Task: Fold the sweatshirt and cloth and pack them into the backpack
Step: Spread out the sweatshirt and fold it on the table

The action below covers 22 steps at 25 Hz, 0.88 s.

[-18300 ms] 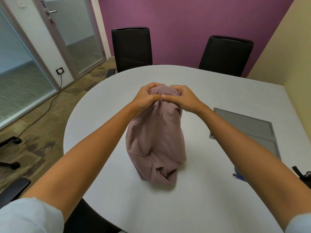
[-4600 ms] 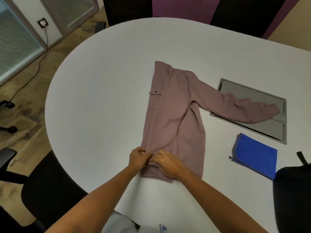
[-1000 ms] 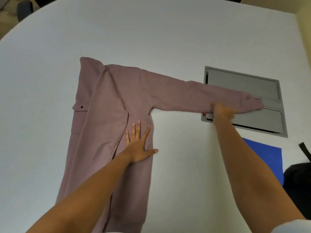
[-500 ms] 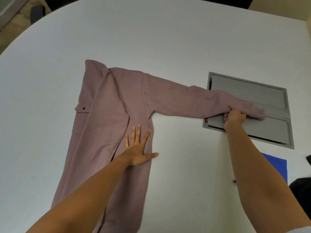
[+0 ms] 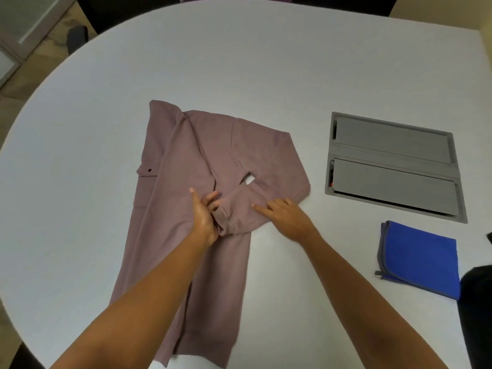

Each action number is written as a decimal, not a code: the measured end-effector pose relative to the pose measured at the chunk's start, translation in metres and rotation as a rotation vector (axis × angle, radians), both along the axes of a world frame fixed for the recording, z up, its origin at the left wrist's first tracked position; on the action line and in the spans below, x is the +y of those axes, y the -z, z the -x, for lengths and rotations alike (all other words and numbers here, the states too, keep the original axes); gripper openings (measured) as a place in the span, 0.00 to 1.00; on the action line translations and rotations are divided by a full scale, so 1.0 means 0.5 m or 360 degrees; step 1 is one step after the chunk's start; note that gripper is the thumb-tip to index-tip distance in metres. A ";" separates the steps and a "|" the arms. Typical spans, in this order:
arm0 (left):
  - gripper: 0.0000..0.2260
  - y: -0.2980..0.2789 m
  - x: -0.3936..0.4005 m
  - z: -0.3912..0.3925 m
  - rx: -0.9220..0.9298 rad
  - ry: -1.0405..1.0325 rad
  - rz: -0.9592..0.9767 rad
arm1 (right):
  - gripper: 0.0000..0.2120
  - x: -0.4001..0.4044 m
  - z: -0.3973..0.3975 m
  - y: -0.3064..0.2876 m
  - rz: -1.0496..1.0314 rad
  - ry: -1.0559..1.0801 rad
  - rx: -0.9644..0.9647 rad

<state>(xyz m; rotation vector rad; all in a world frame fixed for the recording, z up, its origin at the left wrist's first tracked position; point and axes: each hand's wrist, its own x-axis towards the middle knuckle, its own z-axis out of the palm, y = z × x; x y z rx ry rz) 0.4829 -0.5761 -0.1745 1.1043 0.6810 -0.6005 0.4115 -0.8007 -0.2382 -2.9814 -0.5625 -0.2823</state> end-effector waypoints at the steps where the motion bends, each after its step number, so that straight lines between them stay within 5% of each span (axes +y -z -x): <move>1: 0.36 0.007 0.014 0.006 0.0101 -0.0038 0.0014 | 0.32 0.008 0.010 0.010 -0.0003 0.0027 0.0037; 4: 0.38 0.017 0.038 0.032 0.0025 0.0347 -0.0401 | 0.35 0.031 0.033 0.003 -0.0064 0.0175 0.0151; 6: 0.30 0.024 0.039 0.045 -0.0086 0.0627 -0.0867 | 0.34 0.041 0.052 -0.002 -0.0099 0.0238 0.0190; 8: 0.28 0.022 0.038 0.049 -0.0059 0.0742 -0.1012 | 0.34 0.055 0.071 -0.013 -0.0196 0.0376 0.0252; 12: 0.31 0.009 0.054 0.045 -0.0033 0.0658 -0.0805 | 0.29 0.113 0.121 -0.043 -0.0587 0.0922 0.0513; 16: 0.15 -0.052 0.053 0.044 -0.0113 0.0595 -0.0484 | 0.21 0.211 0.192 -0.067 -0.1378 0.1479 0.0622; 22: 0.20 -0.136 0.075 0.041 -0.0187 0.0503 -0.0228 | 0.31 0.352 0.257 -0.094 -0.0948 0.1693 0.1260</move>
